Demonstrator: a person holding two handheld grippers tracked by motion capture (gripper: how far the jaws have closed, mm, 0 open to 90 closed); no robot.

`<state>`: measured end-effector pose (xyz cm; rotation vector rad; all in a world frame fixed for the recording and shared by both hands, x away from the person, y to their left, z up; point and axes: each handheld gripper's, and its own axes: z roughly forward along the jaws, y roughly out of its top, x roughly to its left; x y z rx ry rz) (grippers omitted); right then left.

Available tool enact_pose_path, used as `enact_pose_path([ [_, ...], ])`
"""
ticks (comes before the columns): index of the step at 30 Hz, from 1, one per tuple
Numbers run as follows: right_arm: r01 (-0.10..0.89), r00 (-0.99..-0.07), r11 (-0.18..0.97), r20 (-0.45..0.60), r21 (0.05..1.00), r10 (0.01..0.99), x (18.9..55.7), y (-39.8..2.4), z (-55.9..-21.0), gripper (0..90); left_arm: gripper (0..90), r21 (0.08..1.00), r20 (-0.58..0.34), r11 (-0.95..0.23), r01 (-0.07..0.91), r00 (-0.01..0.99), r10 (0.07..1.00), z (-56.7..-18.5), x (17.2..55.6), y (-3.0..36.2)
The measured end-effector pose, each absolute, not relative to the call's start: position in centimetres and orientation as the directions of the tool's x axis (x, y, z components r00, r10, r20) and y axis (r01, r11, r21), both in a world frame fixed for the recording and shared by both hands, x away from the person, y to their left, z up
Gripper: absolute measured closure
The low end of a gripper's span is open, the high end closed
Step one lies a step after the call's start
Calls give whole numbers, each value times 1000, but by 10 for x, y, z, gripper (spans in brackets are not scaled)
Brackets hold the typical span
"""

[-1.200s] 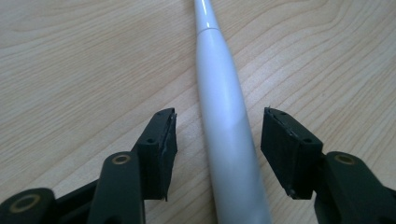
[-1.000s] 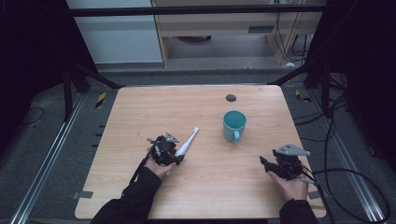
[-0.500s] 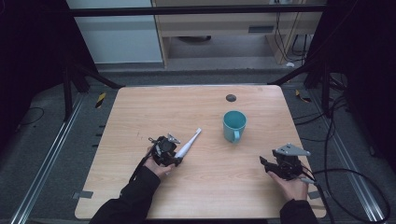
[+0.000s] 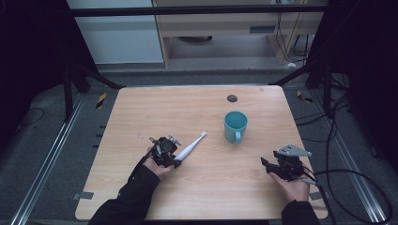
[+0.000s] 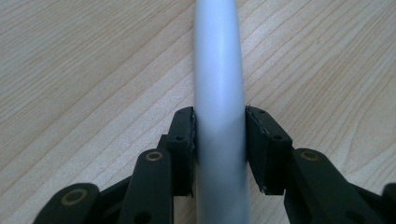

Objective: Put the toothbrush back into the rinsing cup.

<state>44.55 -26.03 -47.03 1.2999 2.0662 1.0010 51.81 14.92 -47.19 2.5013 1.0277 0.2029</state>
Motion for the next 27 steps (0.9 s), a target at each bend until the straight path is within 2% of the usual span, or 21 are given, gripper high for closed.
enact_pose_path([
  [14, 539, -423, 281, -34, 794, 905, 446, -259, -470, 411, 658, 411, -29, -665, 624, 738, 674, -470, 523, 148],
  [27, 539, -425, 286, -37, 792, 905, 446, -259, -470, 414, 661, 428, -33, -677, 599, 759, 650, -461, 520, 153],
])
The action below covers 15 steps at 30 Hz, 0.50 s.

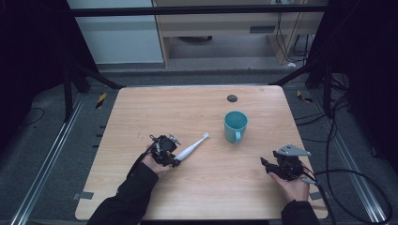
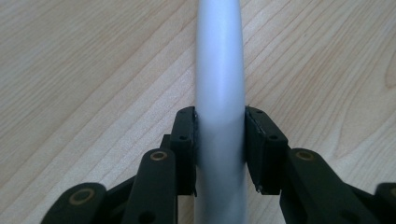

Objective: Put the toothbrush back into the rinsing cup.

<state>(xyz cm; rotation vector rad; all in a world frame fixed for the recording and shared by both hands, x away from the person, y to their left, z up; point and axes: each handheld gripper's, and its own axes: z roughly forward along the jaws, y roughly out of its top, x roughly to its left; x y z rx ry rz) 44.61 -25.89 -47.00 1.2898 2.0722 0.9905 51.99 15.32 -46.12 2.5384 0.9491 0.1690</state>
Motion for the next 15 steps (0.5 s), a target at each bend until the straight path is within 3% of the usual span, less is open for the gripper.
enact_pose_path([
  [15, 538, -423, 285, -38, 793, 906, 446, -259, -470, 413, 660, 558, -17, -598, 575, 729, 684, -423, 517, 176],
])
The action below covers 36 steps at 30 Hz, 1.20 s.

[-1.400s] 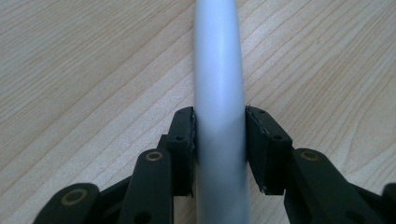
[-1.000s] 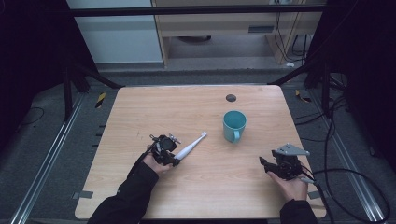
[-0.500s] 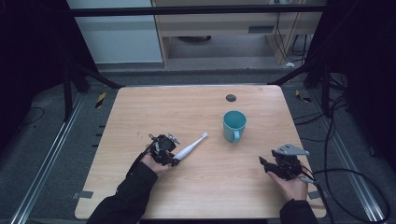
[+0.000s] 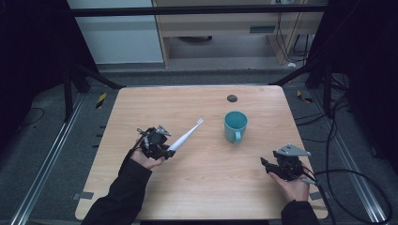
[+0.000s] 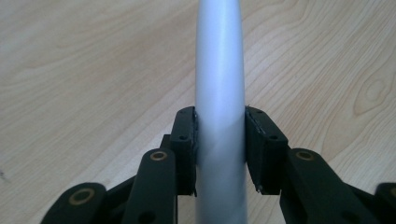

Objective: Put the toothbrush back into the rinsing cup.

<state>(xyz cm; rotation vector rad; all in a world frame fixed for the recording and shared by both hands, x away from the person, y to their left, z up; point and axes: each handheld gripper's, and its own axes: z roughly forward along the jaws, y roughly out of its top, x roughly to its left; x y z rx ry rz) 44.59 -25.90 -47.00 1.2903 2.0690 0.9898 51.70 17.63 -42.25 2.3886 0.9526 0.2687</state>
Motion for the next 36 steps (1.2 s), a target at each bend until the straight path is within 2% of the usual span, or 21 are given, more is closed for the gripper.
enact_pose_path([
  [7, 540, -418, 278, -33, 795, 908, 446, -258, -470, 408, 660, 643, -16, -546, 537, 722, 692, -401, 516, 180],
  [15, 537, -419, 280, -37, 796, 907, 446, -259, -470, 407, 660, 725, -19, -485, 489, 719, 695, -385, 527, 166],
  [24, 536, -423, 283, -37, 795, 906, 446, -260, -471, 406, 660, 798, -8, -434, 417, 728, 686, -365, 545, 132],
  [36, 538, -422, 278, -31, 796, 906, 447, -260, -472, 404, 660, 862, -29, -359, 357, 744, 668, -366, 559, 96],
])
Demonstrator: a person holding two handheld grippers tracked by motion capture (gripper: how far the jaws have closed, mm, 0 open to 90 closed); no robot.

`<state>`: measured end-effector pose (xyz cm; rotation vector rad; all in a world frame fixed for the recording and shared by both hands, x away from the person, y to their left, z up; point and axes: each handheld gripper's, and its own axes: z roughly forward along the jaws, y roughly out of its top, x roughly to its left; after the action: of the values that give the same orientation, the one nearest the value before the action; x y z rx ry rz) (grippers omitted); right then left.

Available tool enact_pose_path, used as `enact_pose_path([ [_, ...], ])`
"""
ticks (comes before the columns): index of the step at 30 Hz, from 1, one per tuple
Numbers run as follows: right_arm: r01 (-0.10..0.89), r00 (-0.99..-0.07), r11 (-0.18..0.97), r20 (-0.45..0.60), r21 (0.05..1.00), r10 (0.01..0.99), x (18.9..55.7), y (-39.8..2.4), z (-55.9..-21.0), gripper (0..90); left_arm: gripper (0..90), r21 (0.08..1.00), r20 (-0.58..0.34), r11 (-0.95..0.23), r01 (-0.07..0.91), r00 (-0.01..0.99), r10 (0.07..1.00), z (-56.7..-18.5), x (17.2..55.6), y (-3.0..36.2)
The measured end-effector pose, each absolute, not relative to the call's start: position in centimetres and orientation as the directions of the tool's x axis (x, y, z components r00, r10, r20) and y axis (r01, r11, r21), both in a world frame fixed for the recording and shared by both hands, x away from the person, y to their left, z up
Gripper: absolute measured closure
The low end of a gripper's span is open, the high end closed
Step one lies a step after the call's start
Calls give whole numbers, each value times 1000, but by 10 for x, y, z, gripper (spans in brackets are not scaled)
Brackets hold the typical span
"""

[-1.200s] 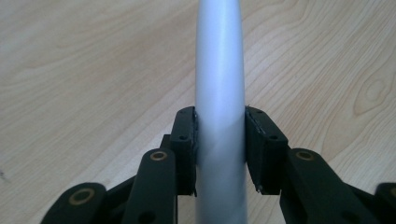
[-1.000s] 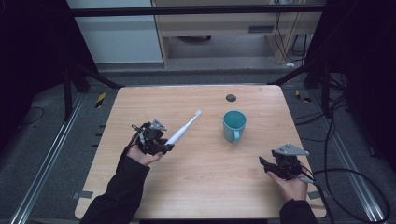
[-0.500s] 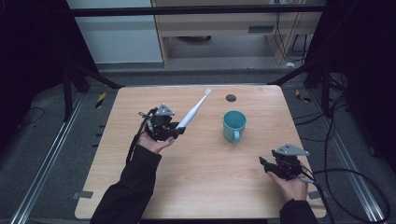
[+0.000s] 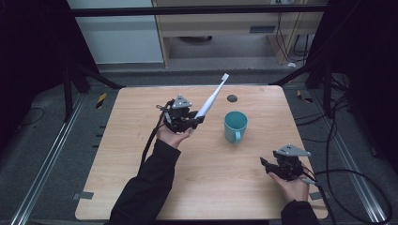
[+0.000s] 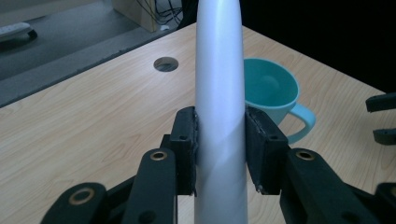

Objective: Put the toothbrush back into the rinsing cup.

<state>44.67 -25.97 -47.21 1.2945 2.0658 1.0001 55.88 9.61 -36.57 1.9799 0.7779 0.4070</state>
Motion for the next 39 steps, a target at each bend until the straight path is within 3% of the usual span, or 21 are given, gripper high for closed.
enact_pose_path([
  [16, 535, -422, 268, -21, 801, 906, 447, -262, -472, 403, 660, 888, -59, -327, 322, 787, 614, -362, 579, 57],
  [24, 534, -423, 268, -21, 802, 906, 447, -263, -472, 404, 660, 926, -12, -260, 272, 712, 702, -370, 575, 37],
  [39, 532, -429, 263, -12, 805, 903, 446, -262, -472, 404, 660, 960, -43, -140, 242, 624, 781, -389, 580, 6],
])
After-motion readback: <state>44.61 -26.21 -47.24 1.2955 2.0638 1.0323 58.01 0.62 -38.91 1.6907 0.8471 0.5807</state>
